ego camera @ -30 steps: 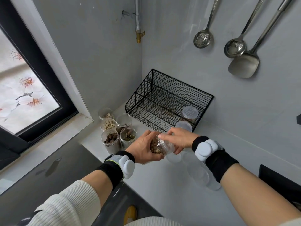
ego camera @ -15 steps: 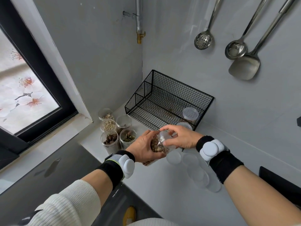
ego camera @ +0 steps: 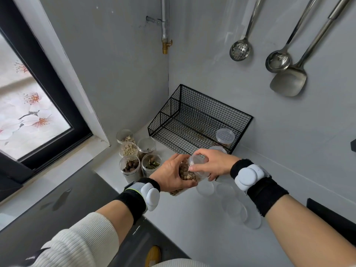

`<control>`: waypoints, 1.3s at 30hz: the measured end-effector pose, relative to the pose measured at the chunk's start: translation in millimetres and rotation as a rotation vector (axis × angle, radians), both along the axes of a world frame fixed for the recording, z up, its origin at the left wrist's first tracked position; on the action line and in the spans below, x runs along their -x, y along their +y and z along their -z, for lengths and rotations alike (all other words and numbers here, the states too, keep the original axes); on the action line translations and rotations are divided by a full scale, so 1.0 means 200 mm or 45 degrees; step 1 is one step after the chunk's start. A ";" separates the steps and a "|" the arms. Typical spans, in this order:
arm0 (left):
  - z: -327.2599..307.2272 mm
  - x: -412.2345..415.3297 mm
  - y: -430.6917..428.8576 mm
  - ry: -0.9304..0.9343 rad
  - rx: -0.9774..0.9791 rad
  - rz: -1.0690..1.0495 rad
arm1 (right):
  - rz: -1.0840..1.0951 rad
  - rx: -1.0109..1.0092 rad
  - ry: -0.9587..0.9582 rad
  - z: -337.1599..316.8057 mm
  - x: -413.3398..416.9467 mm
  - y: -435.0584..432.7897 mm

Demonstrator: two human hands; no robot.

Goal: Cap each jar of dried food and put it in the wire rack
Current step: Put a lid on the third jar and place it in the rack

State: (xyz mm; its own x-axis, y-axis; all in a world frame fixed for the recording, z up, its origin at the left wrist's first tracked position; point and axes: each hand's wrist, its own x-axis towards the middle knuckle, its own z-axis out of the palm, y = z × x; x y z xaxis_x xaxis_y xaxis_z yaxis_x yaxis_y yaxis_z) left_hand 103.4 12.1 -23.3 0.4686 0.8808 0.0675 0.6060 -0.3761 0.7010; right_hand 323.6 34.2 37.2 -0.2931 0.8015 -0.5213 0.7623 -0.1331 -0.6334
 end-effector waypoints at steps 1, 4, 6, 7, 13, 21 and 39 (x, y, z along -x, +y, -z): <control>0.00 0.00 0.00 -0.003 -0.008 -0.001 | -0.008 -0.010 0.080 -0.01 -0.01 0.00; -0.01 0.01 0.01 -0.011 -0.013 -0.021 | -0.084 -0.070 0.192 -0.04 -0.04 0.02; -0.01 0.02 0.02 -0.005 -0.002 -0.023 | -0.155 -0.098 0.164 -0.05 -0.05 0.03; -0.01 0.01 0.02 0.004 0.001 -0.016 | -0.169 -0.106 0.154 -0.05 -0.06 0.03; -0.02 -0.01 0.01 0.002 0.008 -0.002 | -0.062 -0.107 0.038 -0.05 -0.02 0.00; 0.00 -0.01 0.02 -0.011 -0.005 -0.012 | 0.120 -0.155 -0.354 -0.04 0.01 -0.01; -0.05 -0.03 0.02 0.000 -0.008 -0.032 | -0.022 -0.159 -0.292 -0.11 0.00 -0.01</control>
